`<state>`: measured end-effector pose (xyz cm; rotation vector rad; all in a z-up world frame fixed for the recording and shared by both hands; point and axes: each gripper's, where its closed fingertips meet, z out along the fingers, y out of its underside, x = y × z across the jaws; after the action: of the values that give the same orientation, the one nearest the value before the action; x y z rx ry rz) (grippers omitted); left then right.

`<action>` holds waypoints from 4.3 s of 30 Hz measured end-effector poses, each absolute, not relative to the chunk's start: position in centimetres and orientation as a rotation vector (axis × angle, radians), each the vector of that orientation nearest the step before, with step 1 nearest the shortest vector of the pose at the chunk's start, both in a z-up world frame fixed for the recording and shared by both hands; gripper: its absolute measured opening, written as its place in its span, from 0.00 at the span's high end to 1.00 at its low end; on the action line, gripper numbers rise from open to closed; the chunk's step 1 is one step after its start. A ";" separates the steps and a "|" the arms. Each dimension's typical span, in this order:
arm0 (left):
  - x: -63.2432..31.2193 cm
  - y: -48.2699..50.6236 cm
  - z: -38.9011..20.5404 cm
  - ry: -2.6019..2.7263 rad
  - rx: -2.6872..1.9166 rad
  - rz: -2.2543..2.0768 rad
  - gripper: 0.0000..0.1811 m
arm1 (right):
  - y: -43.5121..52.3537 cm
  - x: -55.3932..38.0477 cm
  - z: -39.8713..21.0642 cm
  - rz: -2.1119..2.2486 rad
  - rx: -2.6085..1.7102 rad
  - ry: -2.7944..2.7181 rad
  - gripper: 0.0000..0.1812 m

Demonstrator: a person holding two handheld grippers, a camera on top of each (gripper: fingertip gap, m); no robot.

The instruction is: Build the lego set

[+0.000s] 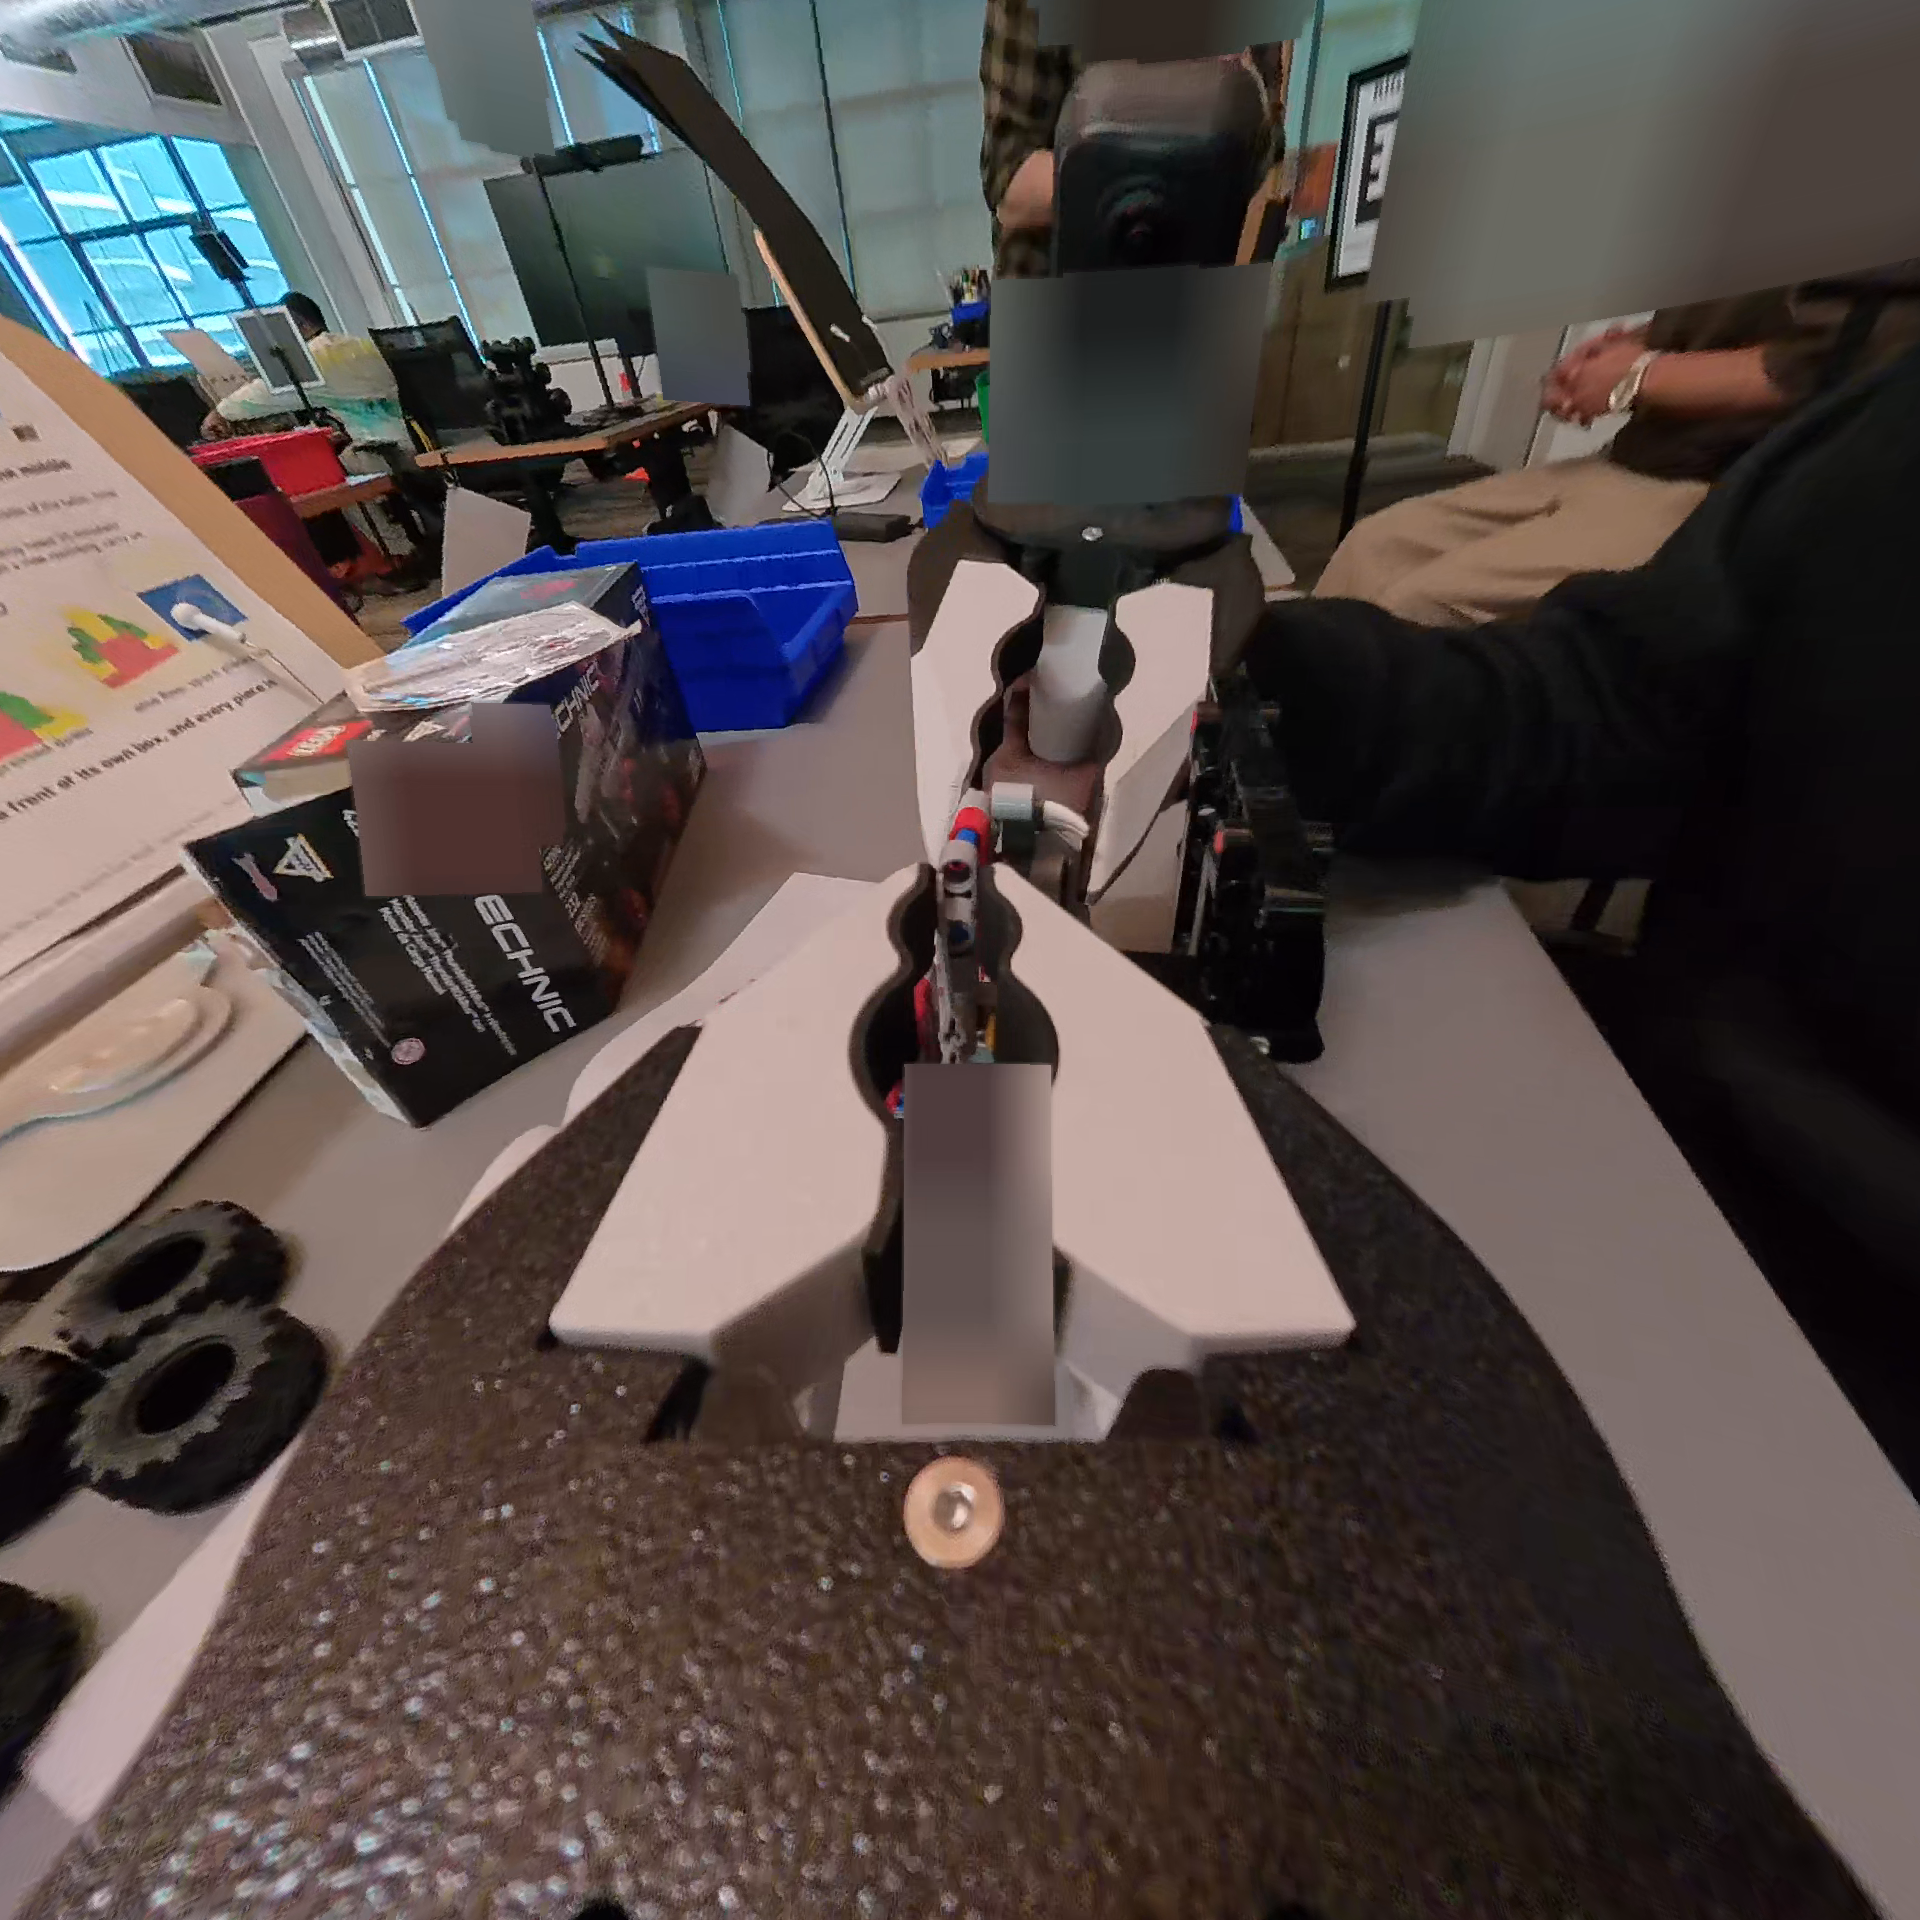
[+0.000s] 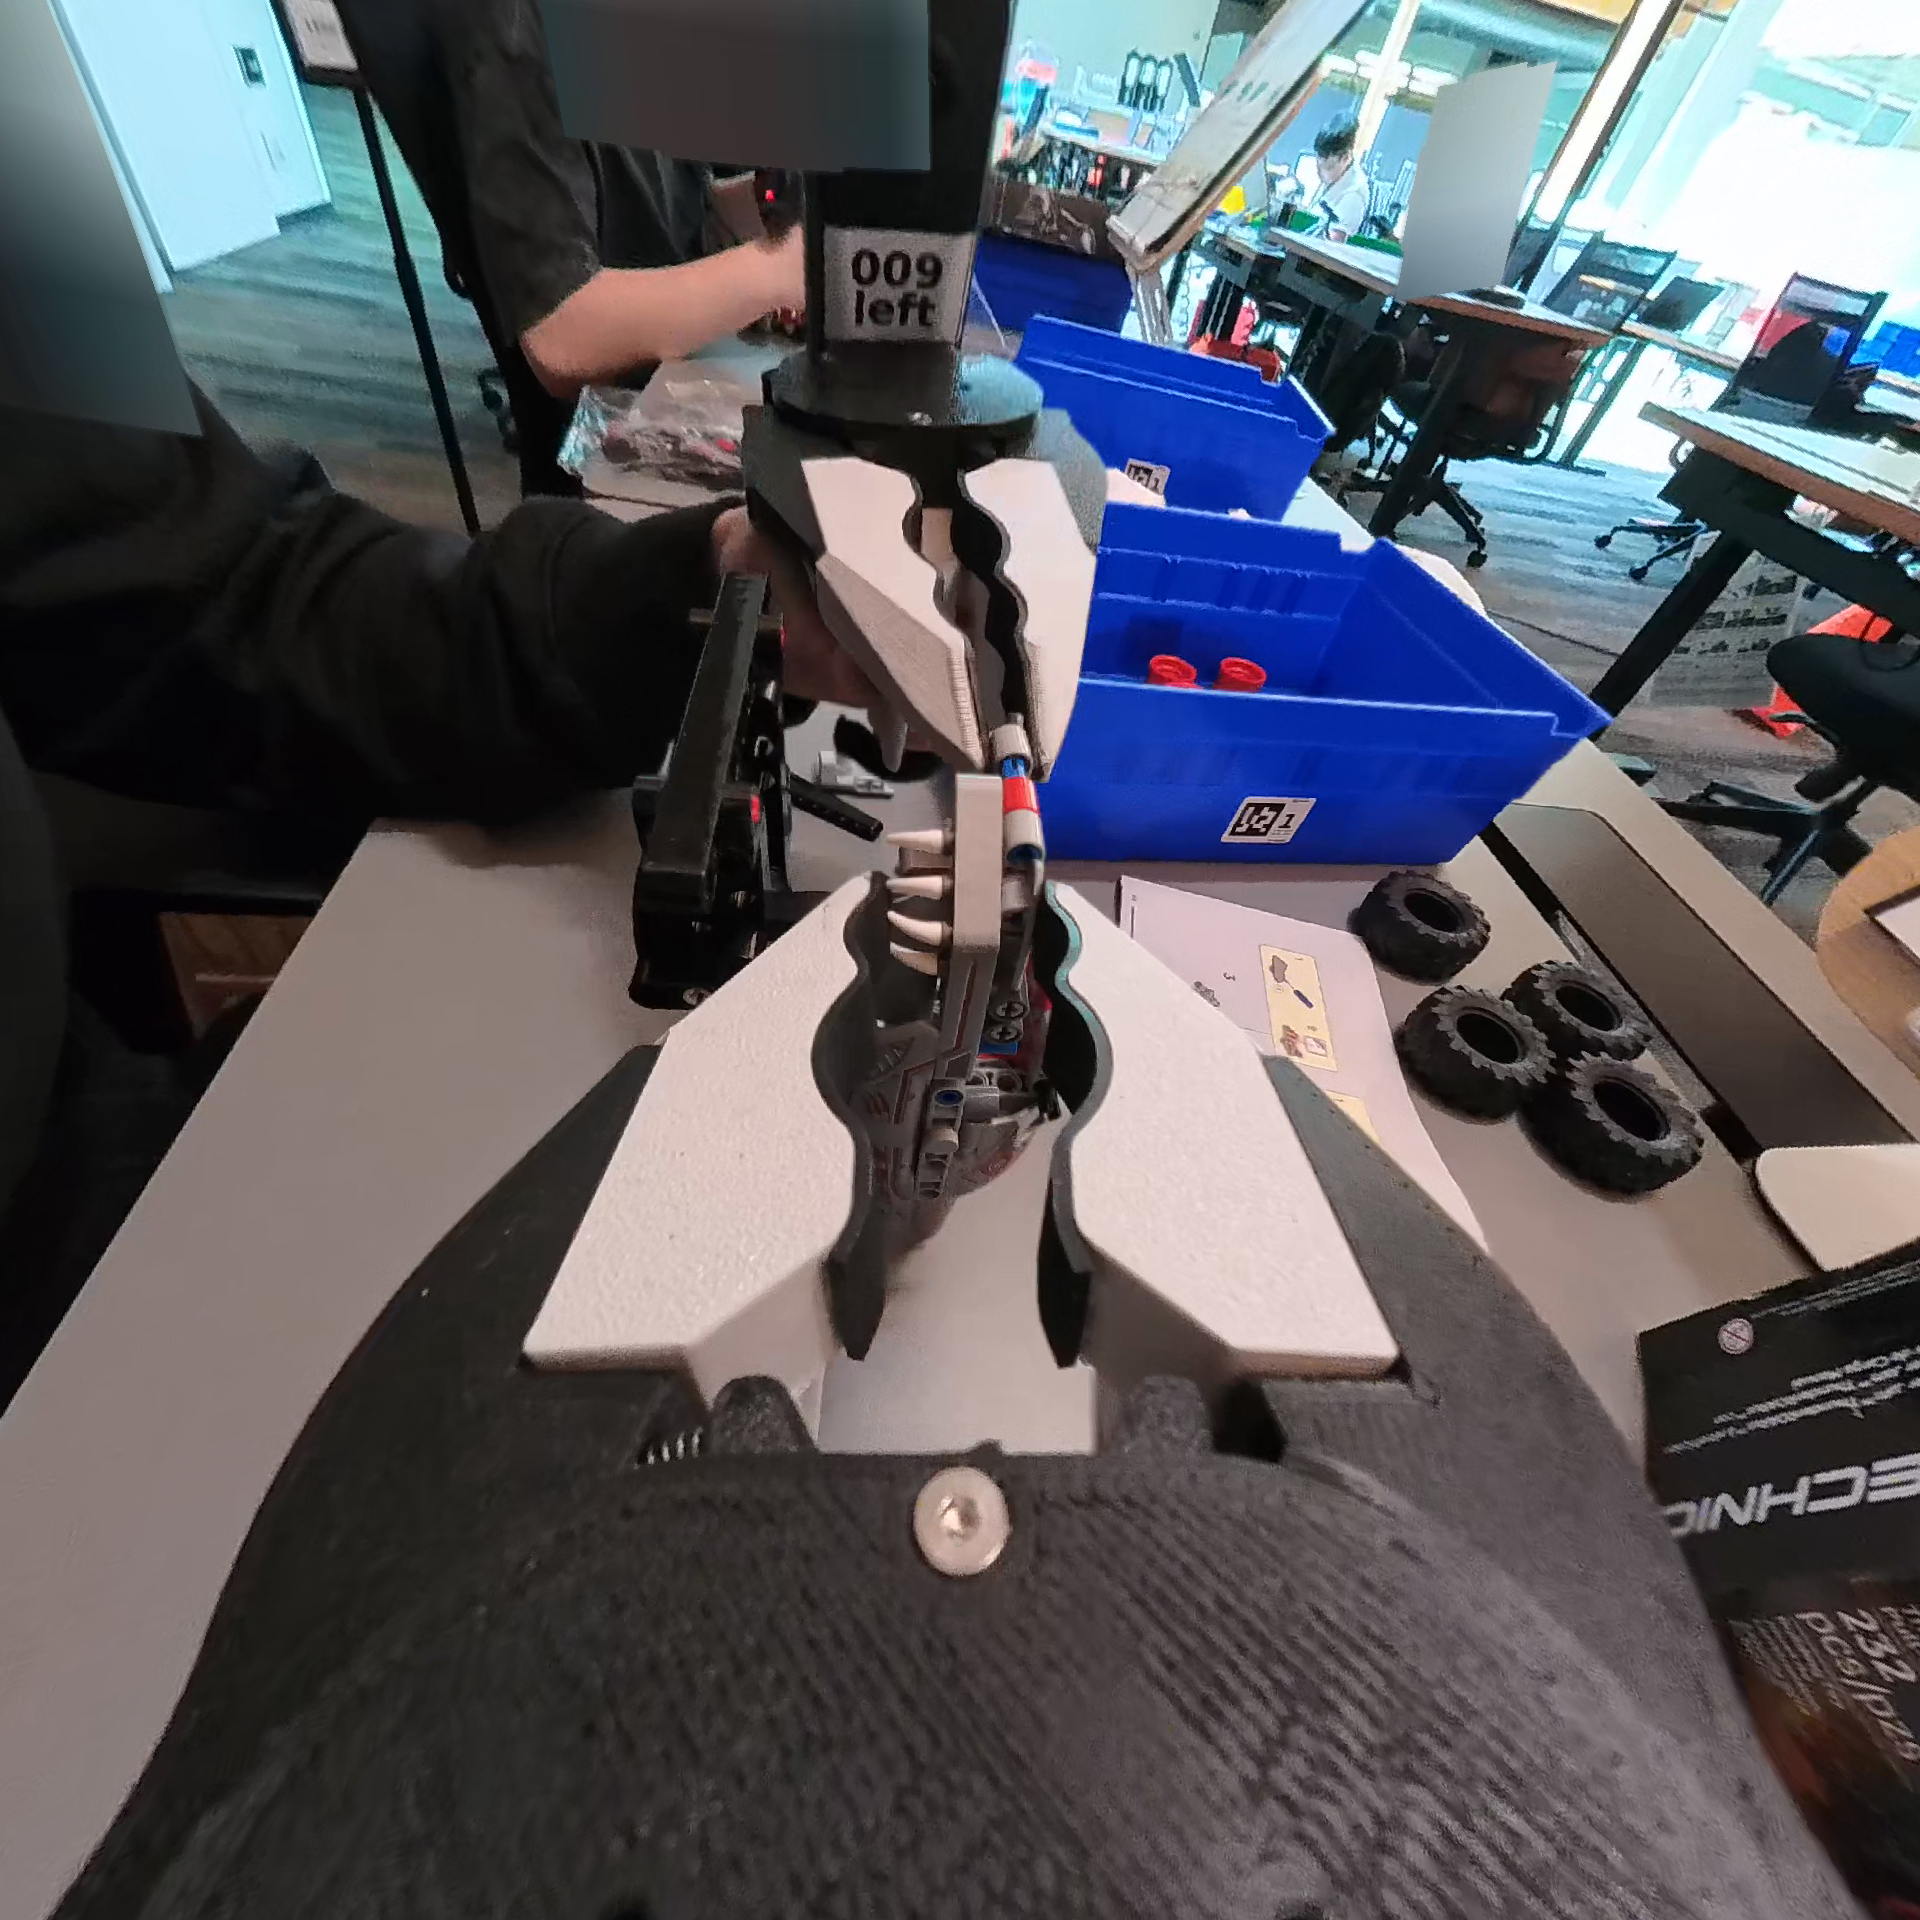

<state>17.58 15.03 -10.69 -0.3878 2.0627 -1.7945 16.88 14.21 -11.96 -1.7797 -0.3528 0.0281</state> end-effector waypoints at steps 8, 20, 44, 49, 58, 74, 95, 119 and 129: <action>17.8 15.0 -10.6 2.202 -0.310 -1.637 0.98 | 14.2 17.2 -12.1 -0.002 -1.849 -0.412 0.86; 18.2 14.9 -10.9 2.339 -0.183 -1.690 0.98 | 14.4 18.0 -11.3 0.038 -1.806 -0.352 0.79; 19.0 15.1 -10.9 2.367 -0.169 -1.575 0.98 | 15.0 18.8 -10.2 0.041 -1.811 -0.217 0.92; 19.1 15.1 -11.0 2.362 -0.168 -1.567 0.98 | 15.0 18.8 -10.3 0.062 -1.829 -0.179 0.92; 19.1 15.4 -11.0 2.361 -0.153 -1.551 0.98 | 15.3 18.8 -10.3 0.206 -1.801 -0.096 0.91; 19.5 15.6 -11.1 2.402 -0.290 -1.701 0.98 | 15.6 18.9 -10.4 0.118 -1.803 -0.179 0.92; 19.6 16.9 -11.2 2.444 -0.340 -1.556 0.98 | 17.0 19.1 -10.6 0.168 -1.873 -0.325 0.92; 19.7 16.4 -11.2 2.401 -0.272 -1.609 0.98 | 16.7 19.2 -10.6 0.058 -1.918 -0.380 0.93; 19.6 16.5 -11.1 2.403 -0.319 -1.662 0.97 | 16.6 18.9 -10.6 0.068 -1.917 -0.390 0.93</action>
<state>19.63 16.52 -11.10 -0.3189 2.4030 -1.6625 18.91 16.58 -10.57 -1.9169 -0.3905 0.0678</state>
